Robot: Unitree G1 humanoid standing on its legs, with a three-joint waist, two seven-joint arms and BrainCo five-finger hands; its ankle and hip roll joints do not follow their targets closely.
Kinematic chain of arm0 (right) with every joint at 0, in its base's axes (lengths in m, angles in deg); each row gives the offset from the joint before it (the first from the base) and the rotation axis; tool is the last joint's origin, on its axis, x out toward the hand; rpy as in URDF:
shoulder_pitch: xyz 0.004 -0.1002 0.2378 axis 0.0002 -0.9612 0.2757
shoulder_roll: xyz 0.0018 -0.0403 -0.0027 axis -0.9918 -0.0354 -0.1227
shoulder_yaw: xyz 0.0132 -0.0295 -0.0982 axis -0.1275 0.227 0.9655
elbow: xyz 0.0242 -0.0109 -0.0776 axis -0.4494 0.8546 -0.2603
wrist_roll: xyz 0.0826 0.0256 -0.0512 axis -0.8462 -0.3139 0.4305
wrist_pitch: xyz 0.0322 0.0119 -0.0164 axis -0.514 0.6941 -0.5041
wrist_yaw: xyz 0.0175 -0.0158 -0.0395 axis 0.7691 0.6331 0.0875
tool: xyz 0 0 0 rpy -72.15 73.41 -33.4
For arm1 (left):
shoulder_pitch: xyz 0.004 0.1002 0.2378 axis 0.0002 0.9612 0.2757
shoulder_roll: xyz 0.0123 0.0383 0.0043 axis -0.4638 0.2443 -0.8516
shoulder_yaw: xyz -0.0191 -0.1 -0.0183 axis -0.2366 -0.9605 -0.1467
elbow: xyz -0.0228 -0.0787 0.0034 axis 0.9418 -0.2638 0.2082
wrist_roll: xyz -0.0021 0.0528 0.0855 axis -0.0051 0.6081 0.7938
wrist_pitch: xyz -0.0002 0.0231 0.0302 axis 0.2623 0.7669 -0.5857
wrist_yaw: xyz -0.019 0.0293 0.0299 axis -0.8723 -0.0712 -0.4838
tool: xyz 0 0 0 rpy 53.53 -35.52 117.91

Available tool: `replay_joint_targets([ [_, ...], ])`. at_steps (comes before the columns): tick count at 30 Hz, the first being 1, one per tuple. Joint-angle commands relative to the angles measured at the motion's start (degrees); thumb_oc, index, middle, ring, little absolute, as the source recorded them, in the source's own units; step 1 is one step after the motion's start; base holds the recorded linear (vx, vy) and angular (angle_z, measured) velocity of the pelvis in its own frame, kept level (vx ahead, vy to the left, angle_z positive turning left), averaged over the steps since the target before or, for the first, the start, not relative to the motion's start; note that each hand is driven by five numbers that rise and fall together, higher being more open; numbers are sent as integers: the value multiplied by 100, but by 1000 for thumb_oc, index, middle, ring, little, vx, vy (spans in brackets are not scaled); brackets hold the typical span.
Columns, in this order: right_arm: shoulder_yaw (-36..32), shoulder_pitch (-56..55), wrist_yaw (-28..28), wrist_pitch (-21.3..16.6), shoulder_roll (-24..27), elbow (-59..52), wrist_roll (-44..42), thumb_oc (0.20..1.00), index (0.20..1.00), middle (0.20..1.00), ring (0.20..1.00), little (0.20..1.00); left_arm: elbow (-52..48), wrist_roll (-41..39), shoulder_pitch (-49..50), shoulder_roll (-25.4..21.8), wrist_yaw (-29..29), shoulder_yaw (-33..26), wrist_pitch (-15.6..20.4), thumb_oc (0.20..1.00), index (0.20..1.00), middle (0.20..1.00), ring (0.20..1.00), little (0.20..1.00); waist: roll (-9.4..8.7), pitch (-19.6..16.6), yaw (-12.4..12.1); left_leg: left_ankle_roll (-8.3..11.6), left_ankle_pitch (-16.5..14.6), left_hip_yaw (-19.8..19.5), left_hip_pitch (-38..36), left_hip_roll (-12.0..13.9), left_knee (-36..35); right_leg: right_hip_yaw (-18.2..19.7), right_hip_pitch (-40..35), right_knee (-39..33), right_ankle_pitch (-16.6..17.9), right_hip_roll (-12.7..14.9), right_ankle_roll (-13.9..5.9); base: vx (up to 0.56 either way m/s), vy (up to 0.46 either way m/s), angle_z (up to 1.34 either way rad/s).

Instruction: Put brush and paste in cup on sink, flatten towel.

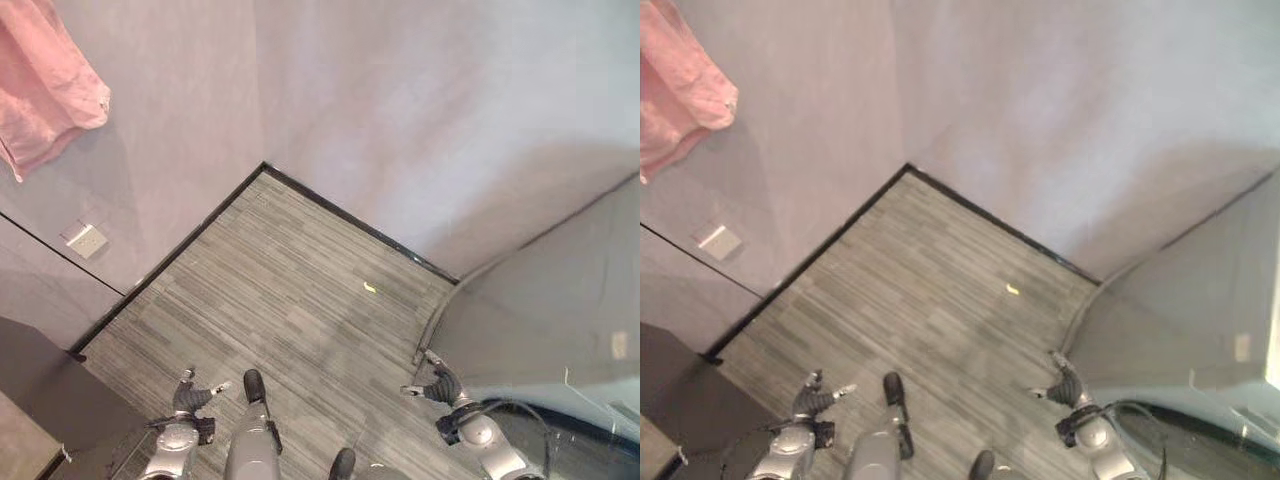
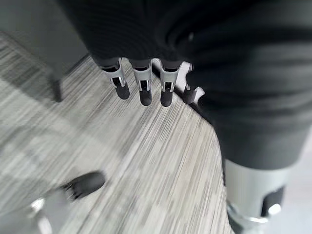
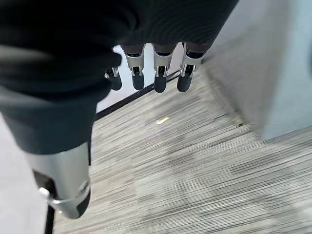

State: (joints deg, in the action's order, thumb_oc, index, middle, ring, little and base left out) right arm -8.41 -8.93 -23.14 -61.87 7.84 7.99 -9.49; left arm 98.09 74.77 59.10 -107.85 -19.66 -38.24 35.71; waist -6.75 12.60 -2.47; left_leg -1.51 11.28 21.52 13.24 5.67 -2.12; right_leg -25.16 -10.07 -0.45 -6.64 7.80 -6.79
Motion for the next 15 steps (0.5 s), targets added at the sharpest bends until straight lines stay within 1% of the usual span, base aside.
replay_joint_targets([
  [1, -34, 161, -81, -104, 12, -168, 42, 1000, 1000, 1000, 1000, 1000, -215, 10, -2, -171, -63, 14, 150, 1000, 1000, 1000, 1000, 1000, -59, -61, -176, 594, 26, -16, 219, 231, 317, 355, -30, 821, -63, -45, -212, 333, 357, 36],
  [2, 68, 278, -81, -110, -61, -130, 70, 1000, 1000, 1000, 1000, 1000, -233, 166, -44, -238, -122, 96, 136, 1000, 1000, 1000, 1000, 1000, -176, -83, -228, 406, -256, 37, 173, 78, 427, 403, 256, 1583, 369, 219, -430, 287, 373, 18],
  [3, 135, 342, -68, -101, -109, -105, 104, 1000, 1000, 1000, 1000, 1000, -268, 283, -67, -277, -134, 165, 128, 1000, 1000, 1000, 1000, 1000, -215, -74, -238, 287, -414, 47, 67, -43, 411, 442, 448, 2020, 745, 379, -562, 214, 319, 9],
  [4, 136, 347, -70, -102, -114, -100, 105, 1000, 1000, 1000, 1000, 1000, -269, 285, -68, -280, -136, 163, 126, 1000, 1000, 1000, 1000, 1000, -228, -76, -245, 273, -425, 63, 64, -60, 406, 459, 466, 2044, 741, 402, -580, 145, 236, -7],
  [5, 184, 398, -69, -103, -142, -84, 146, 1000, 1000, 1000, 1000, 1000, -299, 368, -79, -312, -166, 218, 124, 1000, 1000, 1000, 1000, 1000, -233, -59, -250, 169, -533, 67, -72, -148, 367, 457, 598, 2461, 1061, 540, -670, 185, 266, -6],
  [6, 223, 477, -74, -126, -176, -65, 141, 1000, 1000, 1000, 1000, 1000, -360, 493, -100, -361, -198, 294, 115, 1000, 1000, 1000, 1000, 1000, -215, -45, -259, 62, -645, 94, -223, -216, 319, 335, 695, 2956, 1478, 662, -746, 224, 315, 5],
  [7, 230, 477, -72, -126, -185, -58, 139, 1000, 1000, 1000, 1000, 1000, -357, 503, -108, -377, -194, 310, 101, 1000, 1000, 1000, 1000, 1000, -176, -16, -244, 6, -687, 56, -333, -251, 277, 357, 899, 3300, 1513, 734, -750, 273, 316, 15],
  [8, 246, 527, -79, -113, -221, -148, 109, 1000, 1000, 1000, 1000, 1000, -458, 642, -106, -417, -171, 416, 82, 1000, 1000, 1000, 1000, 1000, 4, 54, -147, -97, -737, -10, -600, -236, 159, 409, 1328, 3529, 1464, 555, -654, 164, 174, 22],
  [9, 246, 526, -78, -111, -218, -150, 109, 1000, 1000, 1000, 1000, 1000, -459, 643, -106, -415, -171, 415, 81, 1000, 1000, 1000, 1000, 1000, 6, 52, -148, -98, -735, -8, -601, -237, 153, 411, 1332, 3531, 1464, 554, -654, 203, 182, 46],
  [10, 257, 520, -82, -120, -215, -206, 127, 1000, 1000, 1000, 1000, 1000, -456, 739, -129, -422, -158, 469, 104, 1000, 1000, 1000, 1000, 1000, 49, 84, -72, -102, -747, -99, -726, -283, 75, 499, 1578, 3403, 1304, 465, -590, 157, 95, 58],
  [11, 268, 508, -56, -128, -202, -276, 165, 1000, 1000, 1000, 1000, 1000, -494, 774, -114, -441, -153, 494, 116, 1000, 1000, 1000, 1000, 1000, 50, 99, -59, -103, -785, -138, -852, -334, 30, 292, 1542, 3115, 1326, 589, -581, 229, 101, 45],
  [12, 277, 499, -54, -126, -136, -472, 243, 1000, 1000, 1000, 1000, 1000, -533, 801, -77, -448, -134, 510, 116, 1000, 1000, 1000, 1000, 1000, 75, 99, -42, -78, -797, -227, -908, -373, -33, 202, 1555, 2779, 1230, 621, -511, 262, 65, 29],
  [13, 222, 455, -94, -129, -51, -648, 283, 1000, 1000, 1000, 1000, 1000, -467, 857, -85, -438, -121, 548, 142, 1000, 1000, 1000, 1000, 1000, 127, 113, 50, -59, -794, -428, -981, -445, -112, 425, 1829, 2459, 1116, 412, -452, 254, 22, 25],
  [14, 192, 413, -88, -146, -24, -726, 271, 1000, 1000, 1000, 1000, 1000, -377, 933, -89, -410, -117, 573, 139, 1000, 1000, 1000, 1000, 1000, 143, 130, 108, -40, -808, -536, -1035, -473, -131, 609, 1957, 2147, 1067, 294, -411, 256, 8, 43],
  [15, 162, 368, -82, -157, 4, -784, 256, 1000, 1000, 1000, 1000, 1000, -320, 979, -69, -380, -117, 587, 140, 1000, 1000, 1000, 1000, 1000, 153, 134, 146, -17, -847, -631, -1087, -498, -136, 708, 2064, 1827, 1045, 253, -383, 228, -48, 57],
])
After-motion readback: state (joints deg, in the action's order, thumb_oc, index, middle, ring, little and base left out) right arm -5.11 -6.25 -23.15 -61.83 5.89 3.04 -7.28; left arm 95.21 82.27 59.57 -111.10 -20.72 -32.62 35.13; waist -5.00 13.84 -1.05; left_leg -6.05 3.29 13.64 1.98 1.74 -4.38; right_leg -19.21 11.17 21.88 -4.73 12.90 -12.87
